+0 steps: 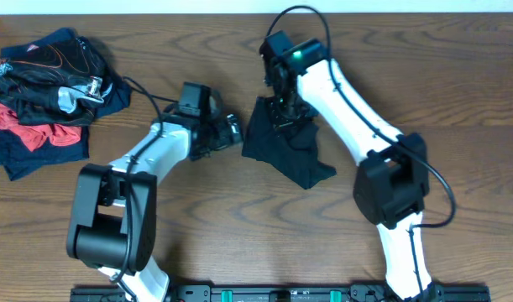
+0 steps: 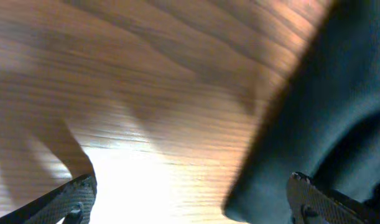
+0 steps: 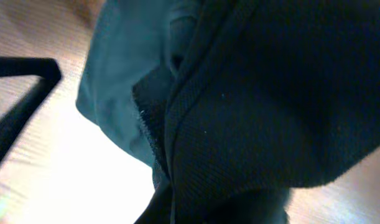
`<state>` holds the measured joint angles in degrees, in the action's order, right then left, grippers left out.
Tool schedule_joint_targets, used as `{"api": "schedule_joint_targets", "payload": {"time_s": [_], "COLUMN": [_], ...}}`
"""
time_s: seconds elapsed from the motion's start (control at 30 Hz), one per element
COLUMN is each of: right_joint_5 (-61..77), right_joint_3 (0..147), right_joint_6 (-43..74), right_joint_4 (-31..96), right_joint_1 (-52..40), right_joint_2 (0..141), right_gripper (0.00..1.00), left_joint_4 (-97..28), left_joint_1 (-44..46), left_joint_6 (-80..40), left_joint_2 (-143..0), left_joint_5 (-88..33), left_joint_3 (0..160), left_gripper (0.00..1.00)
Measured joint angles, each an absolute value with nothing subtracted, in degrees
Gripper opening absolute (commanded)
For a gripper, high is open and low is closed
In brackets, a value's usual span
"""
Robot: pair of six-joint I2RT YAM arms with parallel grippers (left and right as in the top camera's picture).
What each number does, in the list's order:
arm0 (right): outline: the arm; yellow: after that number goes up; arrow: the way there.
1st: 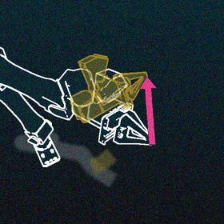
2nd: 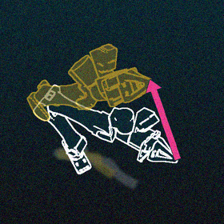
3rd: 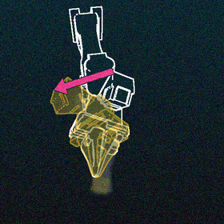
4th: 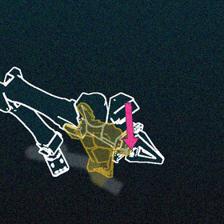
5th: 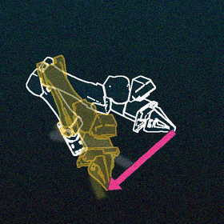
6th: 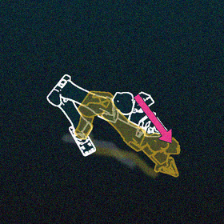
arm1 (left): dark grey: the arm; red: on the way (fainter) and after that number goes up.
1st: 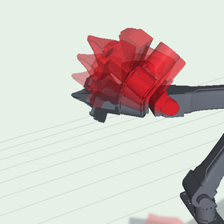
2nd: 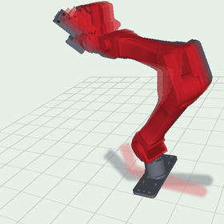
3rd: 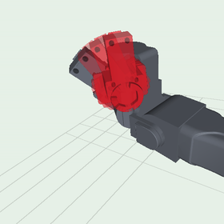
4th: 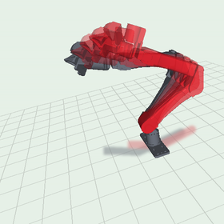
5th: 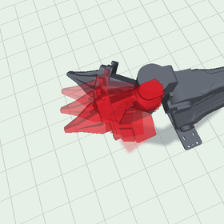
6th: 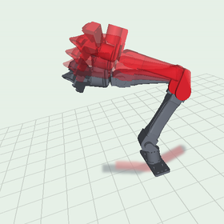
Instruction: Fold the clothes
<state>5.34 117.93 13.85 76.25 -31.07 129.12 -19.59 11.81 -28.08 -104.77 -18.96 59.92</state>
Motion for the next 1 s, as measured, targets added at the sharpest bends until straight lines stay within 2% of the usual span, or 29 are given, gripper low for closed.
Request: {"api": "schedule_joint_targets", "payload": {"time_s": [0.1,0.17,0.23,0.27,0.3,1.0], "right_joint_5": [5.6,5.6,5.7,5.8,6.0,9.4], "right_joint_3": [117.9,117.9,117.9,117.9,117.9,117.9], "right_joint_6": [14.0,14.3,15.0,14.9,14.9,13.0], "right_joint_4": [74.7,74.1,73.5,73.1,72.9,65.8], "right_joint_1": [-32.5,-33.2,-33.8,-34.0,-34.0,-35.1], "right_joint_2": [130.0,130.1,130.1,130.1,130.1,130.1], "right_gripper": [0.05,0.16,0.56,0.80,0.99,0.99], "left_joint_4": [-19.7,-19.7,-19.7,-19.7,-19.8,-19.8], "left_joint_1": [10.5,10.5,10.5,10.5,10.5,10.1], "left_joint_6": [-28.1,-28.1,-28.1,-28.1,-28.1,-28.1], "left_joint_2": [-104.7,-104.7,-104.7,-104.7,-104.7,-104.7], "left_joint_5": [-19.2,-19.1,-19.0,-18.9,-18.9,-18.9], "left_joint_3": [59.9,59.9,59.9,59.9,59.9,59.9], "left_gripper": [1.00,0.99,0.98,0.98,0.98,0.98]}}
